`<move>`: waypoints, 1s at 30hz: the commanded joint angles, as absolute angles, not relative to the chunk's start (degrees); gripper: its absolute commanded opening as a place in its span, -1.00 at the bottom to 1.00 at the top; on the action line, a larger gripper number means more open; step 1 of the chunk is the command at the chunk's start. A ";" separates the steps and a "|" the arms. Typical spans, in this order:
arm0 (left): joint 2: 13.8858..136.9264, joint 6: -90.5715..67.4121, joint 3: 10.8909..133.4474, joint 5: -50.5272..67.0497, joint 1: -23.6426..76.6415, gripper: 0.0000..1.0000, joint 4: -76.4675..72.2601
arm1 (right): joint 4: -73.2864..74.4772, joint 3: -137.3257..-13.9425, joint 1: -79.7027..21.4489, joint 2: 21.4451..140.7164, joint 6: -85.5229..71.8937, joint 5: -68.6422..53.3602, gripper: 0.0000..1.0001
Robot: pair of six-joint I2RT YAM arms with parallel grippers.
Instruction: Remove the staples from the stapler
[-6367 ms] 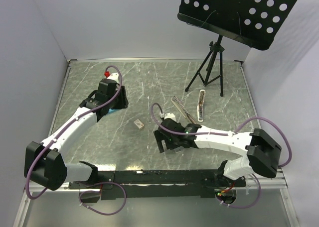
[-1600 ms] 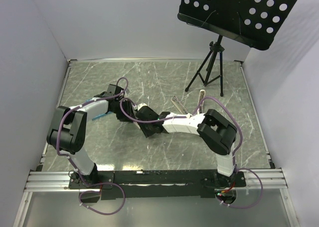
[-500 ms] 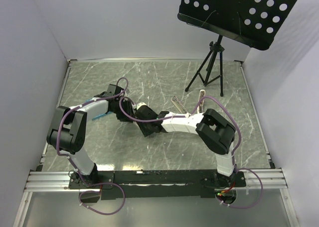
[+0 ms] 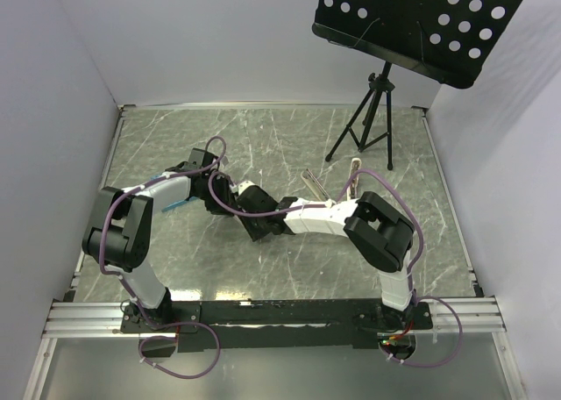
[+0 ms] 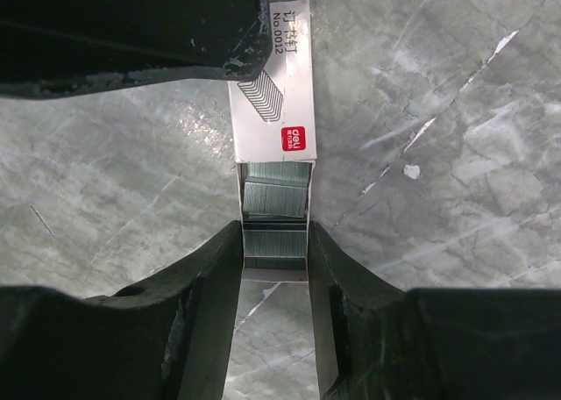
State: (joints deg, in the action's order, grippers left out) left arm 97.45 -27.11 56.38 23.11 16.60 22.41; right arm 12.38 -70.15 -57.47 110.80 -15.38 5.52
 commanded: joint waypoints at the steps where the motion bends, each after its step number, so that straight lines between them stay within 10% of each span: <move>1: 97.12 -26.54 58.10 25.05 17.05 -0.31 22.85 | 9.31 -69.43 -57.22 111.44 -13.36 6.50 -0.18; 30: 93.69 -27.86 58.97 15.03 18.02 -0.17 25.05 | 6.77 -62.58 -56.07 105.64 -14.68 8.61 0.18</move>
